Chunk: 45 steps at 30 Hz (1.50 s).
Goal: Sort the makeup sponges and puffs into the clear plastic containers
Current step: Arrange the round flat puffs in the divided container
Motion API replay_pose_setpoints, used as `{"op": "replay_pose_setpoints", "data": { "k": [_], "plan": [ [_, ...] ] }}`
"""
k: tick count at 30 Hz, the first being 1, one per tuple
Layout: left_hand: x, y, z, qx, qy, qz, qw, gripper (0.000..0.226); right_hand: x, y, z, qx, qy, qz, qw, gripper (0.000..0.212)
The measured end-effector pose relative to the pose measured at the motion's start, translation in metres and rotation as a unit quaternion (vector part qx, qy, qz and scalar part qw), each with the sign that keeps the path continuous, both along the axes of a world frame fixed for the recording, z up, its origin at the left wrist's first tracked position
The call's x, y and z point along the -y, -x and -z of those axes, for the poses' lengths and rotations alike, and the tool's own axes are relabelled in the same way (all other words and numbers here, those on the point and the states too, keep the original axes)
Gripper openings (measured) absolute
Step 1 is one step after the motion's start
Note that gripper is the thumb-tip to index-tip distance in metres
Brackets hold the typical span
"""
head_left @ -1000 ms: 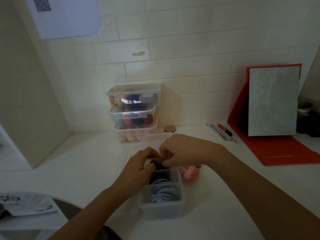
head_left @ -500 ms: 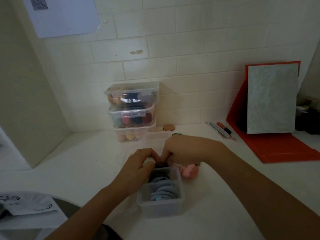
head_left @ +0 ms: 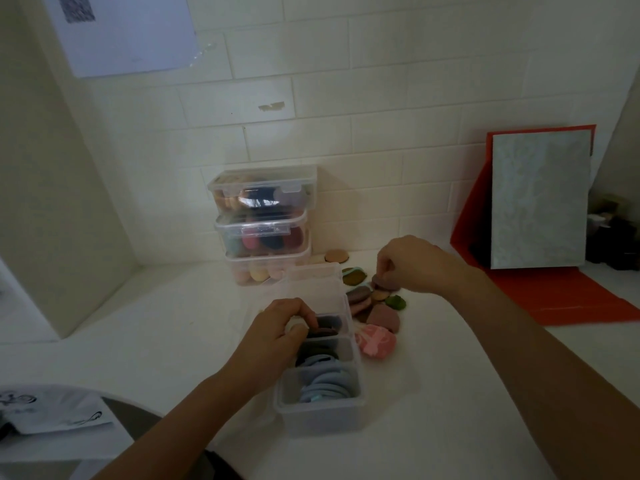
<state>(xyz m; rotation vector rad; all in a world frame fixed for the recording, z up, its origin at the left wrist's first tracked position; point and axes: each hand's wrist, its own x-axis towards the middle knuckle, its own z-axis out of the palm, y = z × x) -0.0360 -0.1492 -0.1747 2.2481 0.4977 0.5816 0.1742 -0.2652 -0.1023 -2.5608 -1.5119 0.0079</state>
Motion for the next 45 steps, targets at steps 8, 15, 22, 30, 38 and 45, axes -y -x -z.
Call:
{"op": "replay_pose_setpoints", "data": {
  "k": [8,15,22,30,38,45],
  "plan": [
    [0.001,0.000,0.001,-0.001,0.011,-0.008,1.000,0.025,-0.014,-0.008,0.033,-0.096,0.035,0.013,0.995,0.015],
    [0.001,-0.001,0.001,0.010,0.010,-0.014,1.000,0.026,-0.021,0.002,0.044,-0.089,0.032,0.047,0.994,0.053],
    [0.004,-0.002,0.002,0.028,0.026,-0.025,0.999,0.028,-0.026,0.006,0.044,-0.153,0.017,0.036,0.987,0.027],
    [0.004,-0.002,0.002,0.016,0.011,-0.028,0.999,0.029,-0.019,-0.004,0.036,-0.167,0.035,0.035,0.985,0.027],
    [0.006,-0.001,0.000,0.019,0.014,-0.027,0.999,0.029,-0.009,-0.009,0.017,-0.184,0.071,-0.001,0.980,0.042],
    [0.007,-0.001,0.000,0.017,0.024,-0.031,0.999,0.029,0.004,-0.016,-0.010,-0.155,-0.061,0.040,0.985,0.027]
  ]
}}
